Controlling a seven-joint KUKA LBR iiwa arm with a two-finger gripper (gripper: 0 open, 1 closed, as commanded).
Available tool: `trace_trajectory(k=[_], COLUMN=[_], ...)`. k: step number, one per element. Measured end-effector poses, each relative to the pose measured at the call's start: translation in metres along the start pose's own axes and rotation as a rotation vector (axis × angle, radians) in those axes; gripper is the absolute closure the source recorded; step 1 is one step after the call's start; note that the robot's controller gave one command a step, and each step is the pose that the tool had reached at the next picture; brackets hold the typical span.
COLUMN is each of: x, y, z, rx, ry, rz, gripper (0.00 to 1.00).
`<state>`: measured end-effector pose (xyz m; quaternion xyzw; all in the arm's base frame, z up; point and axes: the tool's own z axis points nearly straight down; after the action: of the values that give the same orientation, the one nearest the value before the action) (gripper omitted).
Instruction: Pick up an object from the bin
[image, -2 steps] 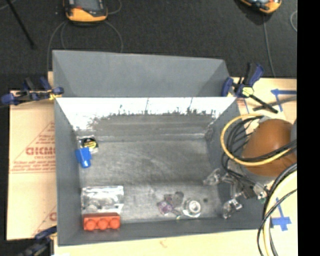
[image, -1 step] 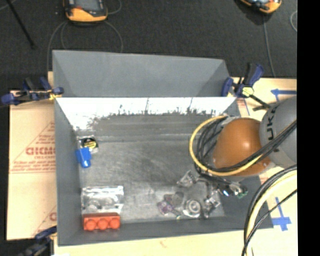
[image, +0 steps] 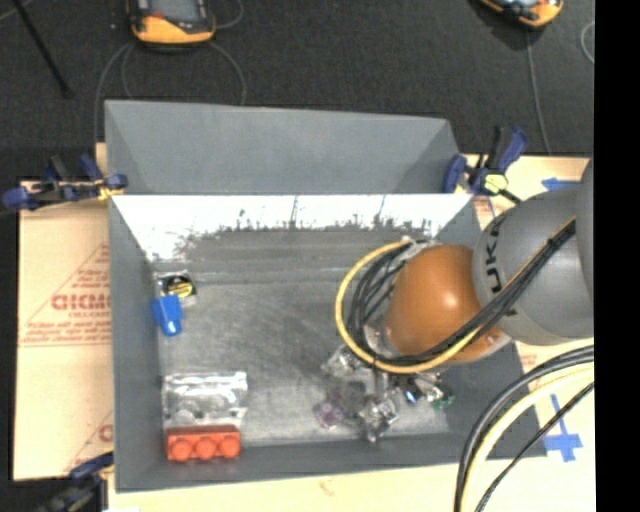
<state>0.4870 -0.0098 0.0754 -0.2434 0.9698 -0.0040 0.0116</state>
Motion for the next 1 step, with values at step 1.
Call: trace_trajectory(k=[1], x=[0.0024], y=[0.0002], z=[-0.0005], rx=[-0.004], ry=[0.01], rz=[-0.003], gripper=[1.0])
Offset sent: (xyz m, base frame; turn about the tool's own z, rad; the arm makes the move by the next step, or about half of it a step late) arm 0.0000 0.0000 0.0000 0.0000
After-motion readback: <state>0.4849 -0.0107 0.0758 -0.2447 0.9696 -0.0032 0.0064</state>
